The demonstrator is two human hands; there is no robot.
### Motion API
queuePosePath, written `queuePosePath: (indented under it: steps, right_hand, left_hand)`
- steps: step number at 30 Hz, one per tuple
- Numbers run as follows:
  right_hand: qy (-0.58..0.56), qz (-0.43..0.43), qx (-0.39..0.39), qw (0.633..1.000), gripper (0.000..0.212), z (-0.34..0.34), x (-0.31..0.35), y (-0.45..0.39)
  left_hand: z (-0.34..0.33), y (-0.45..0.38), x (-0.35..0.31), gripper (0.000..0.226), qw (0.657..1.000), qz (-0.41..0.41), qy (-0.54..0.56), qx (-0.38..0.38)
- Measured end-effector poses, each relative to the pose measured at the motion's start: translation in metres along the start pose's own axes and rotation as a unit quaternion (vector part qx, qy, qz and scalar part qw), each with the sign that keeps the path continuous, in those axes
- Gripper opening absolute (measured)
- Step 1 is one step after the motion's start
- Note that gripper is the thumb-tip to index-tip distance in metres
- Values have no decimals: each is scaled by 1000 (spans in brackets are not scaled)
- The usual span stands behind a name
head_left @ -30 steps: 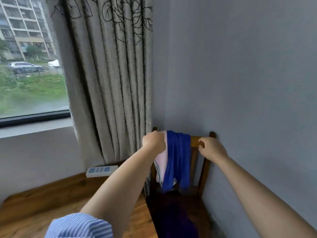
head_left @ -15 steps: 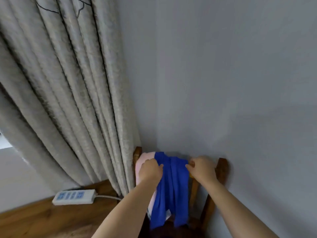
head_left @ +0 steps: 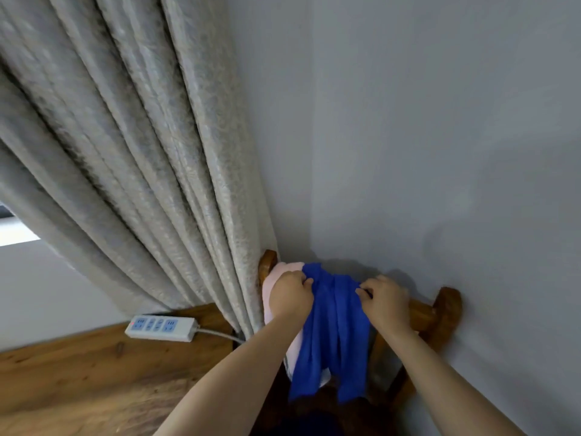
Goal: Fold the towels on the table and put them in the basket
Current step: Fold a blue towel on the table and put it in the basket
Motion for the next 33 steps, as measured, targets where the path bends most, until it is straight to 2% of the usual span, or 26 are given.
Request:
queuePosePath:
  steps: [3,7,10,12,15,19,22,25,29,33]
  right_hand:
    - [-62,-5,-48,997,11,27,-4,6]
    - [-119,42,-157,980,13,88,13,26]
    - [-164,65,-203,963,11,132,43,49]
    - [-160,112,-240,951,11,153,75,80]
    - [-184,143,-218,948,8,159,122,128]
    - [-204,195,-193,940,19,147,188,206]
    - [-231,211,-156,937,12,126,236,259]
    - [-251,212,-134,935,11,102,279,307]
    - [-268,212,-46,939,14,49,335,363]
    - [-273,208,10,939,12,-7,352,397]
  left_hand:
    - [18,3,-12,42,998,-39,31,-46]
    - [56,18,-42,27,987,-84,104,-84]
    - [99,39,-55,38,977,-98,149,-115]
    - [133,62,-51,43,973,-96,156,-142]
    - [182,108,-26,39,965,-98,157,-186]
    - [253,182,25,27,956,-100,132,-243]
    - [302,232,69,26,955,-91,92,-267]
    - [339,278,117,25,960,-66,41,-270]
    - [378,338,199,25,958,-3,7,-287]
    - [385,375,277,24,957,65,-1,-284]
Point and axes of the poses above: each hand's wrist, its own y-axis away from the middle knuckle, its own z-axis out of the back of the hand, x = y × z, the point moved 10 cm from there along -y, towards the middle knuckle, and after that the axes turned 10 degrees about -z, right-handed, at the moved point
